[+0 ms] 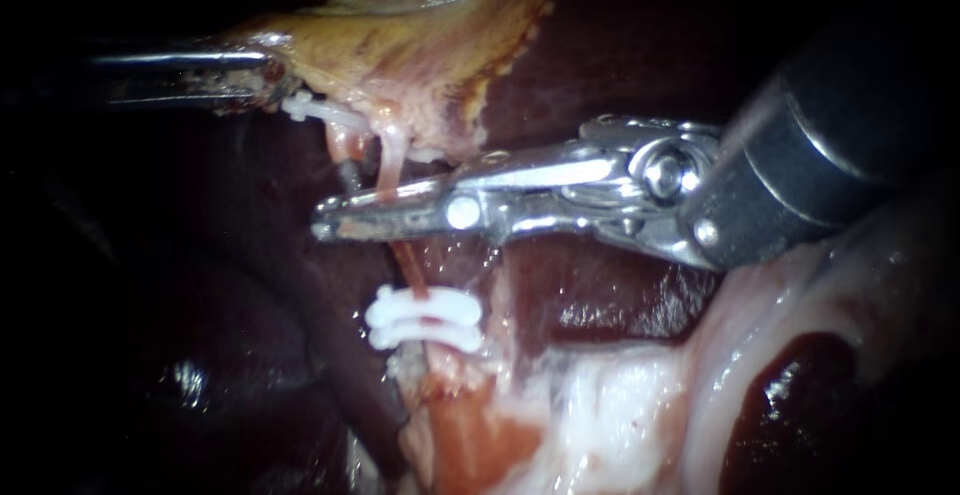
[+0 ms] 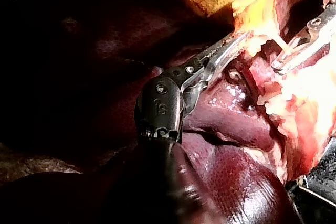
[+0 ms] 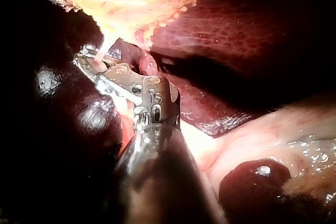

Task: Going back third clip right tube

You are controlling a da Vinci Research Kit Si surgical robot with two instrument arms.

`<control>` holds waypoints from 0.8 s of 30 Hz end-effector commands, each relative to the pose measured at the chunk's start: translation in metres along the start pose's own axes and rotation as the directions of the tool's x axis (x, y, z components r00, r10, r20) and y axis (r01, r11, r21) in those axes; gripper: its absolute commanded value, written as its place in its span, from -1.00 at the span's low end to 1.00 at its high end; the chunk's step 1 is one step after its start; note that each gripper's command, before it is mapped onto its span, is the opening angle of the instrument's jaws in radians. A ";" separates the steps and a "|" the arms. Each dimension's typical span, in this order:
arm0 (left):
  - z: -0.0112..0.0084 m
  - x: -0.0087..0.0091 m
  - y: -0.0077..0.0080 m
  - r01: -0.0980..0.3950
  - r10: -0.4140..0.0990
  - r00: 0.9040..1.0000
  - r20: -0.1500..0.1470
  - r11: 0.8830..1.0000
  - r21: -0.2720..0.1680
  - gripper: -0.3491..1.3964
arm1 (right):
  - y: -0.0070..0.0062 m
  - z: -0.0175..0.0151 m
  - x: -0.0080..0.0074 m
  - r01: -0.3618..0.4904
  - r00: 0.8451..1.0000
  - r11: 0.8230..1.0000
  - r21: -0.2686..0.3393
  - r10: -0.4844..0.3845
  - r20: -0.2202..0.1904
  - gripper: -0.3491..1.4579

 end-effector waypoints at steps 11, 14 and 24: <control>0.0000 0.0000 0.0000 0.000 0.000 1.000 0.000 1.000 0.001 -1.00 | 0.0012 0.0008 -0.0007 0.030 1.000 1.000 -0.006 -0.030 0.001 -0.34; 0.0000 0.0000 0.0000 0.000 0.000 1.000 0.000 1.000 0.001 -1.00 | 0.0029 0.0017 -0.0016 0.044 0.999 0.999 -0.012 -0.044 0.000 -0.17; 0.0001 -0.0001 0.0001 -0.001 0.001 1.000 0.000 1.000 0.002 -1.00 | 0.0080 0.0020 -0.0032 0.264 0.964 0.959 -0.101 -0.258 0.066 -0.06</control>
